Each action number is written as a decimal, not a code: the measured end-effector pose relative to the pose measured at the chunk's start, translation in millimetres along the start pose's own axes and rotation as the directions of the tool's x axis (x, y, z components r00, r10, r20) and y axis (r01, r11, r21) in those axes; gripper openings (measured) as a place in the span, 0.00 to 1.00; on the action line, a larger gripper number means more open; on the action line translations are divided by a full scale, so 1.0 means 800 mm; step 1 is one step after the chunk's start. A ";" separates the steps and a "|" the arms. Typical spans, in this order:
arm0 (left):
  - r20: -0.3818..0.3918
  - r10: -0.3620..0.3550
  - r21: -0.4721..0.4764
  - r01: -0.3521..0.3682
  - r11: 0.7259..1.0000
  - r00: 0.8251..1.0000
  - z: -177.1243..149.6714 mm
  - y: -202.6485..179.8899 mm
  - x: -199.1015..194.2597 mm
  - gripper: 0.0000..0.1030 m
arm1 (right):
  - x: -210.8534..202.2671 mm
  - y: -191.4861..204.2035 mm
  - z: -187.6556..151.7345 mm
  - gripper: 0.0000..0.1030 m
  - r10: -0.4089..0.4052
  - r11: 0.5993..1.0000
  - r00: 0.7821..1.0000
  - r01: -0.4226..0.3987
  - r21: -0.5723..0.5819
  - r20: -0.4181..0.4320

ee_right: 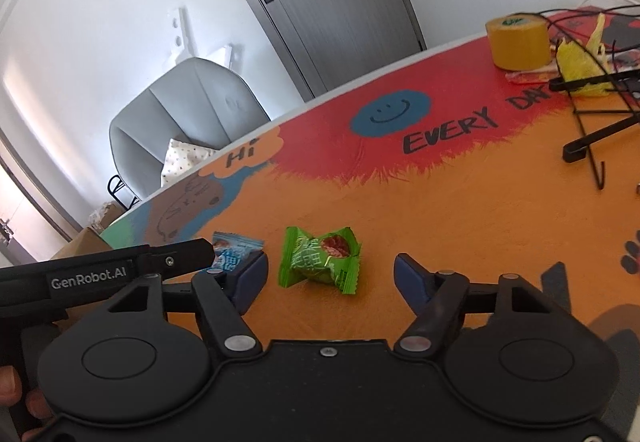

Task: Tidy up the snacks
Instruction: 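Grasp the blue packet with the left gripper while the right grasps the green candy packet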

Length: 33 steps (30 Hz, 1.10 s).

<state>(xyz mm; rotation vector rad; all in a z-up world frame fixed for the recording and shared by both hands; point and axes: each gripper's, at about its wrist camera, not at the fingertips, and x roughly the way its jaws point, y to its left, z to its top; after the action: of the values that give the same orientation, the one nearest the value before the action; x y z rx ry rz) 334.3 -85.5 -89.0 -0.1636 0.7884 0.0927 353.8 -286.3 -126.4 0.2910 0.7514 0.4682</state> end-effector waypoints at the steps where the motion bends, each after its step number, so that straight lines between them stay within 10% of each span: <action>1: -0.007 0.002 -0.006 -0.002 1.000 1.000 0.001 0.000 0.005 0.53 | 0.004 -0.001 0.001 0.67 -0.003 1.000 1.000 0.003 -0.001 -0.005; 12: -0.106 0.006 -0.063 -0.013 0.998 0.994 -0.002 0.003 0.057 0.27 | 0.020 0.003 0.004 0.67 -0.038 0.999 0.999 0.037 -0.019 -0.022; 22: -0.053 0.017 -0.107 -0.023 0.994 0.998 -0.001 0.017 0.032 0.26 | 0.039 0.015 0.008 0.67 -0.042 0.999 0.999 0.042 -0.026 -0.023; 26: -0.034 0.020 -0.108 -0.023 0.994 0.999 0.001 0.018 0.021 0.26 | 0.044 0.024 0.006 0.43 -0.094 0.992 0.995 0.092 -0.084 -0.018; 33: -0.014 -0.002 -0.103 0.000 0.995 1.000 -0.006 0.018 0.000 0.26 | 0.020 0.019 0.000 0.34 -0.070 0.996 0.998 0.069 -0.054 -0.009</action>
<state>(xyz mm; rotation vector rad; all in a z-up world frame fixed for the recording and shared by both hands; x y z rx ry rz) 328.7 -72.0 -94.2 -0.2625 0.7975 0.1314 359.7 -265.5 -129.4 0.2117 0.7559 0.4238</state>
